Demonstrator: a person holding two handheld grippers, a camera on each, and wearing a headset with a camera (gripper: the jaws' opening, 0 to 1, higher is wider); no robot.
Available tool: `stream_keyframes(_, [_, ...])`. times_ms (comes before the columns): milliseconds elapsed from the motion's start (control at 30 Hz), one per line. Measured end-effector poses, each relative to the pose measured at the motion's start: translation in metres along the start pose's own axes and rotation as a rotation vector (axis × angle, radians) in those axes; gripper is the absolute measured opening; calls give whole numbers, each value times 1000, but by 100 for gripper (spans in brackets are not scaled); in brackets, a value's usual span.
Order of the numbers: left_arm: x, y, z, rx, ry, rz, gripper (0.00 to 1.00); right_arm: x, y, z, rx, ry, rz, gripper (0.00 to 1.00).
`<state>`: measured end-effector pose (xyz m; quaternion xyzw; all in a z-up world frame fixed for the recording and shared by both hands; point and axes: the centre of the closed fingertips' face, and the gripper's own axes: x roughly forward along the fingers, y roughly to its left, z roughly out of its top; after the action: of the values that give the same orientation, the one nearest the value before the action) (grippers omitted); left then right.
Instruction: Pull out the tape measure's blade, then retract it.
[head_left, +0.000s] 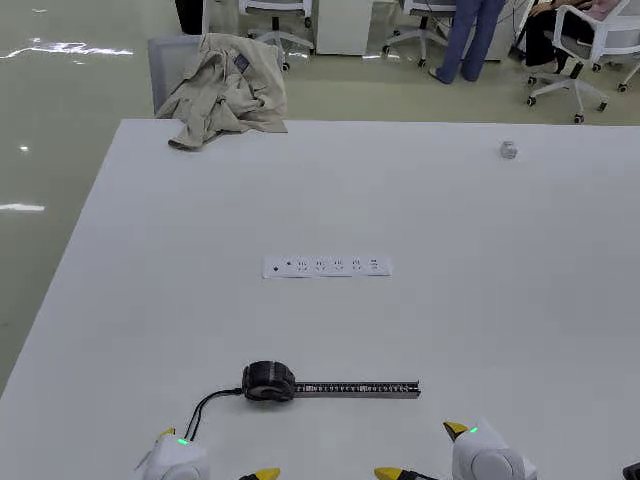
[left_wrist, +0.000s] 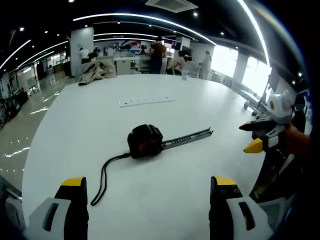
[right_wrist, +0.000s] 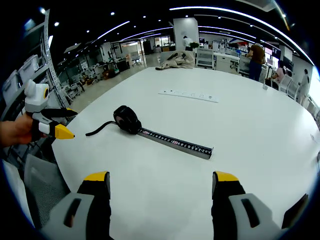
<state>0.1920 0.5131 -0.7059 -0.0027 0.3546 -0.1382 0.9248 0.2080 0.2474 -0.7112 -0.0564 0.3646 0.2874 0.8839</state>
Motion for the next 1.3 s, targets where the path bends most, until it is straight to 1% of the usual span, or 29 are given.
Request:
stream_keyframes(133, [-8, 0, 0, -20, -4, 20, 100, -9, 7, -3, 3, 1, -5, 87])
stream_keyframes(233, [-15, 1, -2, -31, -1, 47, 100, -15, 9, -8, 10, 1, -13, 87])
stream_keyframes(267, [-17, 1, -2, -36, -6, 55, 100, -17, 10, -8, 15, -2, -14, 88])
stream_keyframes(467, [-29, -4, -5, -51, -10, 71, 100, -29, 17, -16, 26, -4, -24, 89])
stream_keyframes(600, [-34, -5, -8, -62, -9, 86, 100, -35, 22, -18, 32, -6, -27, 89])
stream_keyframes(633, [-36, -5, -9, -70, 2, 98, 100, -38, 23, -19, 33, -8, -34, 89])
stream_keyframes(733, [-43, -3, -9, -100, -2, 119, 100, -43, 26, -18, 38, -19, -37, 88])
stream_keyframes(767, [-45, -4, -9, -102, -2, 117, 100, -45, 29, -18, 36, -20, -31, 88])
stream_keyframes(867, [-50, -8, -10, -106, -3, 125, 100, -49, 33, -18, 36, -22, -32, 87])
stream_keyframes(1033, [-57, -14, -12, -112, -3, 132, 100, -53, 35, -18, 47, -21, -35, 84])
stream_keyframes(1100, [-59, -15, -13, -118, 5, 138, 100, -56, 35, -17, 68, -31, -40, 85])
stream_keyframes(1167, [-61, -15, -14, -129, 14, 143, 100, -58, 36, -16, 82, -33, -42, 89])
stream_keyframes(1300, [-64, -13, -12, -129, 3, 153, 100, -60, 36, -16, 95, -40, -53, 91])
